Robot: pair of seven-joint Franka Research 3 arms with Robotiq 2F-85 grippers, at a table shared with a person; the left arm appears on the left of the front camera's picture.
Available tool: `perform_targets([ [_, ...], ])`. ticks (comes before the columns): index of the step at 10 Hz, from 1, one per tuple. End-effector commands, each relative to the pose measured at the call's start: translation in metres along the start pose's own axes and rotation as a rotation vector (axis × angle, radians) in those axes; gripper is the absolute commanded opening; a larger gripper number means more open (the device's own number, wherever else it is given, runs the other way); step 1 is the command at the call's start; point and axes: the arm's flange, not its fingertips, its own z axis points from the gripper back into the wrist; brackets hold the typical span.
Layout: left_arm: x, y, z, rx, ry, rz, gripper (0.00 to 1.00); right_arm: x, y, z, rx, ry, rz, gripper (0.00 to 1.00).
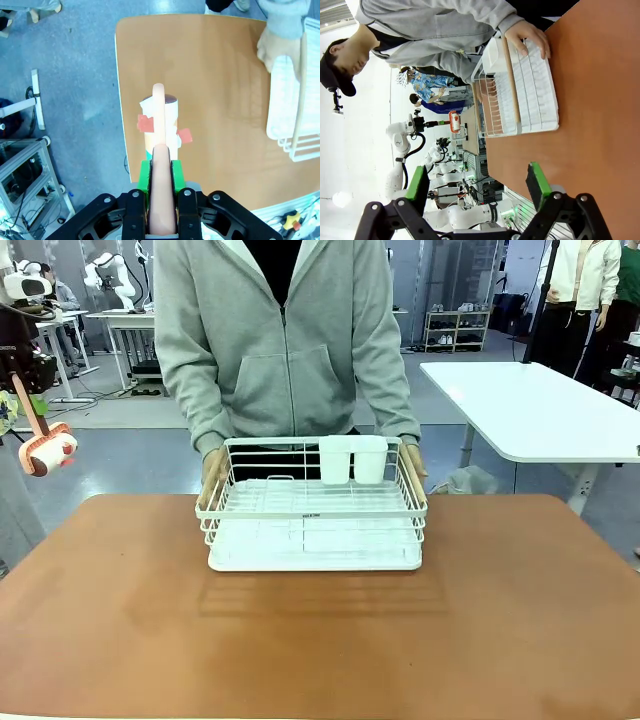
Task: Clean the table.
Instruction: Place the Lint Roller down when the Dish drying rack is positioned in the middle of the table.
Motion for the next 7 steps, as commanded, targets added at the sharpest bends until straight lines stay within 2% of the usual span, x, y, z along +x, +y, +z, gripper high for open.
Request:
perform_targets([
  [1, -0.0003, 0.0028, 0.0036, 0.016, 0.001, -0.004, 0.21, -0.0033, 0.0025, -0.0002, 0.010, -0.005, 0.000, 1.00],
  [7, -0.0003, 0.0028, 0.0036, 0.016, 0.001, -0.004, 0.21, -0.0033, 0.0025, -0.0002, 0.010, -0.005, 0.000, 1.00],
])
